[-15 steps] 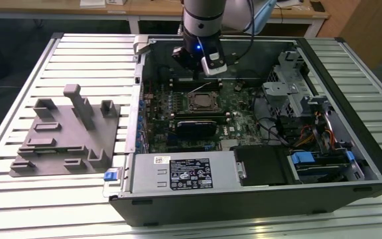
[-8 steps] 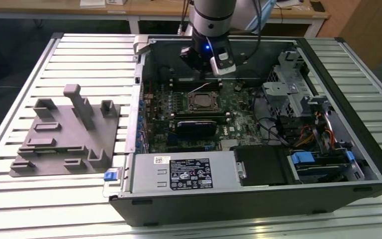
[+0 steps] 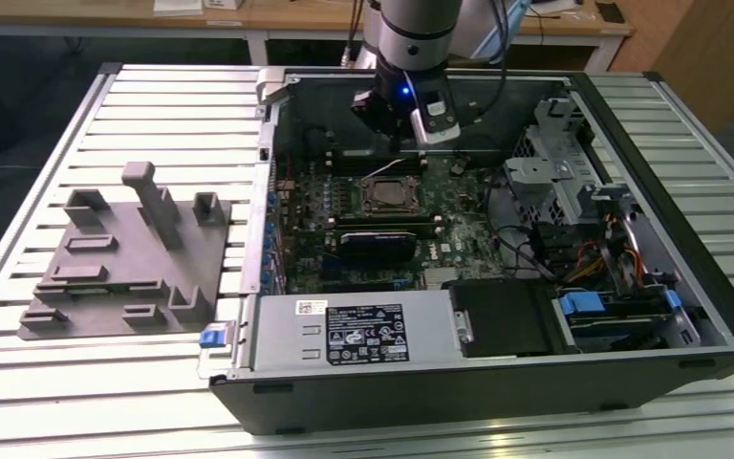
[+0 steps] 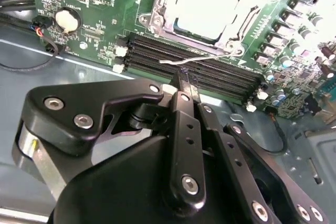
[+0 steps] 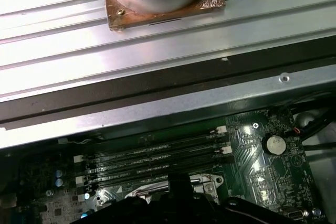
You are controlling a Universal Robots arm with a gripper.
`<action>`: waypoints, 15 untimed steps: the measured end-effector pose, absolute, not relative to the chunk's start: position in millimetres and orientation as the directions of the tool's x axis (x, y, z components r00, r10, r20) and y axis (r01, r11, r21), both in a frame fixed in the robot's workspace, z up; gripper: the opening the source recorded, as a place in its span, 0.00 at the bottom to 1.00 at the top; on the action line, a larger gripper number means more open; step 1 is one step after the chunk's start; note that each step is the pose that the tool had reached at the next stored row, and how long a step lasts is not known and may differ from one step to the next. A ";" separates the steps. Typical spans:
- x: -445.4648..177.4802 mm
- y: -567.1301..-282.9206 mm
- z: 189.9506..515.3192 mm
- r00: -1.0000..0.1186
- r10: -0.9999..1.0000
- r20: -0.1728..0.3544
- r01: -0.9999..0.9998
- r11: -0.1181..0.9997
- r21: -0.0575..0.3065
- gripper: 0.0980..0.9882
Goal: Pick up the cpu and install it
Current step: 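Install the first cpu locking lever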
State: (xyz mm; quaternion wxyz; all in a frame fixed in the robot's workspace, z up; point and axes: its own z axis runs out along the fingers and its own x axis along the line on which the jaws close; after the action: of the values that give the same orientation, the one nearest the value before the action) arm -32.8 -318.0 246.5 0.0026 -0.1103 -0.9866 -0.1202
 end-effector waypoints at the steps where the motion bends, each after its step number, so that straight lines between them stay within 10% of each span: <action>1: -32.7 -318.0 245.7 -0.976 0.217 0.030 0.218 0.947 0.237 0.01; 15: -33.0 -318.0 231.1 -0.976 0.217 -0.013 0.208 0.947 0.244 0.01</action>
State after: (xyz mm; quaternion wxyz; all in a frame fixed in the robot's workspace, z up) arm -33.0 -318.0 231.1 -0.0197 -0.1076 -0.9865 -0.1216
